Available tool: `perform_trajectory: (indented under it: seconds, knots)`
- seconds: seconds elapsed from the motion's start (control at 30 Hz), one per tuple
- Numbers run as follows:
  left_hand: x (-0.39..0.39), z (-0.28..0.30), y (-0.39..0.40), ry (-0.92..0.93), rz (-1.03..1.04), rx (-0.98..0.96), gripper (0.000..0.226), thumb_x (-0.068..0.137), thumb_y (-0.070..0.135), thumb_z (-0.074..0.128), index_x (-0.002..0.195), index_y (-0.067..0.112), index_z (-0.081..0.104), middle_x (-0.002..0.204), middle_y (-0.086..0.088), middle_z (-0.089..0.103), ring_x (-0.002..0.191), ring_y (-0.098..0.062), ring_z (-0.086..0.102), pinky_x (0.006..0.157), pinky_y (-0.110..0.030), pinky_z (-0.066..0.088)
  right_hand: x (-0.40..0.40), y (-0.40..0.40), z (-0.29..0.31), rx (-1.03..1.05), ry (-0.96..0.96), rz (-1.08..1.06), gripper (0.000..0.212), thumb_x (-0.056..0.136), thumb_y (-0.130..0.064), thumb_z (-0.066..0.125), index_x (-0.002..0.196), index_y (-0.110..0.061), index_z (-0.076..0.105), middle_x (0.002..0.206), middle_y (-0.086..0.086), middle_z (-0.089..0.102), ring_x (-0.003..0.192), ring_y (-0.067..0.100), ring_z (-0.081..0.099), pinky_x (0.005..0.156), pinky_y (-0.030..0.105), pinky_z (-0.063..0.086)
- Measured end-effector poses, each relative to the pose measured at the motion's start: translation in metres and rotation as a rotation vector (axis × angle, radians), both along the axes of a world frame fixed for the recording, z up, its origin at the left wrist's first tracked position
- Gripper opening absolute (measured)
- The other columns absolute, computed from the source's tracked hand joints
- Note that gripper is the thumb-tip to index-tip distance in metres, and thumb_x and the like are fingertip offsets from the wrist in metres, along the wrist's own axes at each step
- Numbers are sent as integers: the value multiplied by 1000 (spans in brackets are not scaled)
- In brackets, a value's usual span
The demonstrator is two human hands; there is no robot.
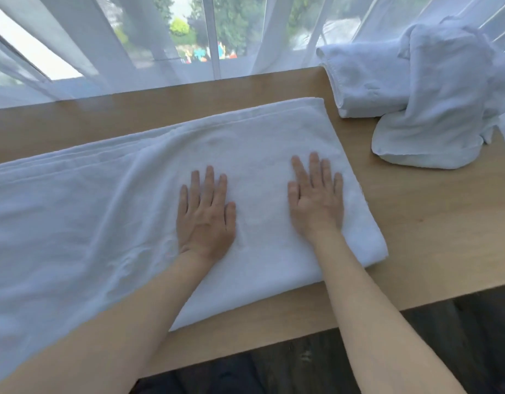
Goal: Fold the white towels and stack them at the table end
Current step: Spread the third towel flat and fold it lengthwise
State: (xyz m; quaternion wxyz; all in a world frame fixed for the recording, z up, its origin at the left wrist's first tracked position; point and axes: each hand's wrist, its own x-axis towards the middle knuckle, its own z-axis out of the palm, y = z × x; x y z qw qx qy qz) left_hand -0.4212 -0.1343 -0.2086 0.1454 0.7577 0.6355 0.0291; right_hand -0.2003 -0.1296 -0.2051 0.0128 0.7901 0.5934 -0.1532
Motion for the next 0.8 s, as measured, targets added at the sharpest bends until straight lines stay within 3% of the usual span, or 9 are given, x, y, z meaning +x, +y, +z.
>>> perform_trajectory:
  seconds: [0.07,0.2,0.33,0.37,0.43,0.5,0.63,0.7,0.8]
  knots:
    - [-2,-3,-46,43,-53,-49,67,100,47,21,161,21,15,169,-5,6,156,-30,2,125,-47,0,1,-18,1,87,18,-87,58,105,-43,16,160,-32,2,169,1,-4,155,23,-6,124,49,-5]
    - [-2,-15,-55,102,-72,-29,72,98,51,22,162,23,7,169,-3,0,156,-30,-2,124,-50,-4,-2,-82,-1,62,37,290,60,103,-44,18,159,-38,-3,168,-4,-9,154,17,-10,124,43,-10]
    - [0,-15,-56,115,-75,-35,71,98,52,16,162,25,-2,169,-2,-8,155,-28,-12,124,-51,-6,30,-67,3,-10,-18,-98,61,102,-49,7,159,-33,-9,168,-1,-13,154,20,-15,124,47,-8]
    - [-1,-14,-57,116,-74,-47,71,99,52,15,161,25,-4,169,-1,-10,155,-27,-14,124,-50,-7,16,-66,5,39,4,-69,62,103,-49,9,160,-31,-6,168,0,-10,154,21,-13,124,48,-7]
    - [-2,-14,-58,108,-82,-42,71,98,52,13,161,25,-5,169,-1,-11,154,-27,-15,124,-49,-9,-21,-81,4,94,47,212,62,103,-48,17,160,-33,-1,169,-1,-6,155,20,-10,124,47,-7]
    - [-1,-15,-56,108,-85,-29,71,98,52,12,161,25,-5,169,-1,-11,154,-26,-16,124,-48,-11,-21,-93,-3,43,42,418,62,103,-51,18,159,-39,-5,168,-5,-12,153,15,-15,124,45,-7]
    - [-5,-15,-58,98,-93,-50,70,99,53,9,160,25,-9,168,0,-15,153,-24,-21,124,-47,-11,43,-77,-1,-95,-60,15,63,99,-57,3,156,-39,-16,166,-4,-21,152,16,-19,123,45,-11]
    - [-5,-13,-56,75,-110,-84,71,98,54,5,158,23,-15,167,0,-19,152,-23,-25,124,-45,-12,35,-76,6,-88,-114,-103,66,99,-58,1,157,-32,-17,166,0,-20,153,21,-15,123,48,-11]
    - [-17,-9,-55,-5,-168,-116,71,96,55,0,155,21,-19,164,2,-24,151,-18,-26,123,-38,-17,-29,-90,9,35,17,209,64,102,-56,9,158,-34,-13,166,-4,-18,153,18,-17,123,43,-14]
